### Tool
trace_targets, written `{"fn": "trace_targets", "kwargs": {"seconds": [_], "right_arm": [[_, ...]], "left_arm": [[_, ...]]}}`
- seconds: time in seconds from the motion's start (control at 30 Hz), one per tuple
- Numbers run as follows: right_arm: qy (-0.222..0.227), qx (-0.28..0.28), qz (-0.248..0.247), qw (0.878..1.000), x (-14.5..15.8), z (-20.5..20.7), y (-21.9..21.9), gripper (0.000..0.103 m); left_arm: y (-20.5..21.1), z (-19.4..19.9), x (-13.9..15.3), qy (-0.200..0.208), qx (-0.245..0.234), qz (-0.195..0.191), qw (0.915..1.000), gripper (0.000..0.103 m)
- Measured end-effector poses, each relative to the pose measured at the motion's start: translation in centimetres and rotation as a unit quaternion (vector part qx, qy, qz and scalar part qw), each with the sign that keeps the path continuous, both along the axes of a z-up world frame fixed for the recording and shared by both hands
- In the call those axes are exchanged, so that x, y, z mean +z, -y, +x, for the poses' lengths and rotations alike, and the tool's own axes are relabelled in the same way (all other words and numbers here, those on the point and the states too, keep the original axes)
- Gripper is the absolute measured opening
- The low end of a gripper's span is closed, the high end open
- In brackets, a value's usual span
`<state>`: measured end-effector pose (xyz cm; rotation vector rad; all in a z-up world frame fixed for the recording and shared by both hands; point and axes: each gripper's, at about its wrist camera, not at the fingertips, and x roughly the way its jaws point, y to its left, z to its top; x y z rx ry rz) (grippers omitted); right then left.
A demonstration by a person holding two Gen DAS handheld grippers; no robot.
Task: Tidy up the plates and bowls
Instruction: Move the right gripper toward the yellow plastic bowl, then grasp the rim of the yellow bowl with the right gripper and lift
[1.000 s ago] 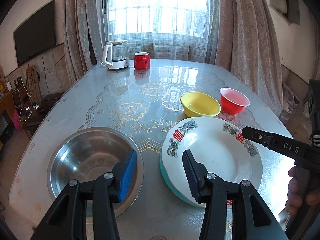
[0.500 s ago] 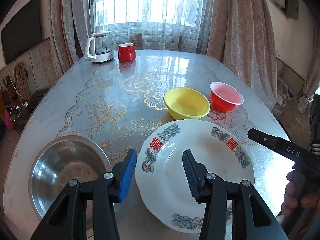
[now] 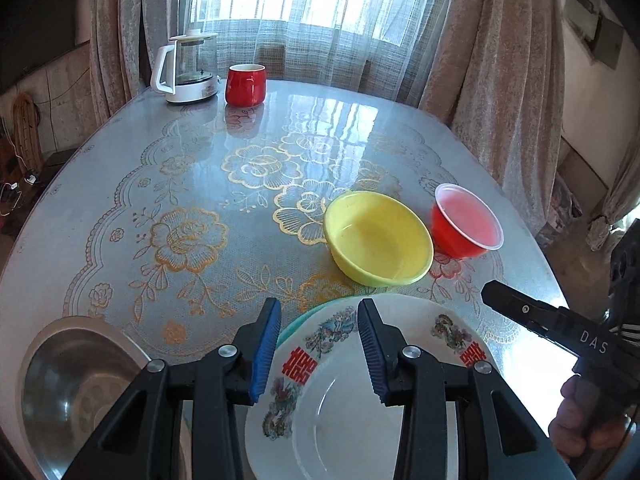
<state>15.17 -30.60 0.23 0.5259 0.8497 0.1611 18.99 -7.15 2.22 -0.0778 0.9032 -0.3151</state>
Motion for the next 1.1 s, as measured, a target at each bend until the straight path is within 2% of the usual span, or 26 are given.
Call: {"fn": "trace_targets", "kwargs": {"seconds": [0.23,0.43,0.67,1.1], "right_arm": [[-0.022,0.013,-0.006,1.000,-0.6,3.2,-1.4,0.039],[-0.025,0.020,0.003,0.999,-0.6,5.0,-1.8,0.039],[-0.028,0.010,0.019,0.999,-1.1,5.6,-0.6,0.030],[-0.049,-0.003,0.030,0.998,-2.5,6.4,0.1,0.029]], "left_arm": [[0.4,4.4,-1.1,-0.031,0.008,-0.007,0.9995,0.040],[0.0,6.4,-1.2,-0.031,0.020,-0.020,0.9991,0.040],[-0.1,7.3,-0.9,-0.027,0.010,-0.026,0.9992,0.033],[0.9,9.7,-2.6,-0.064,-0.007,-0.055,0.9964,0.033]]}}
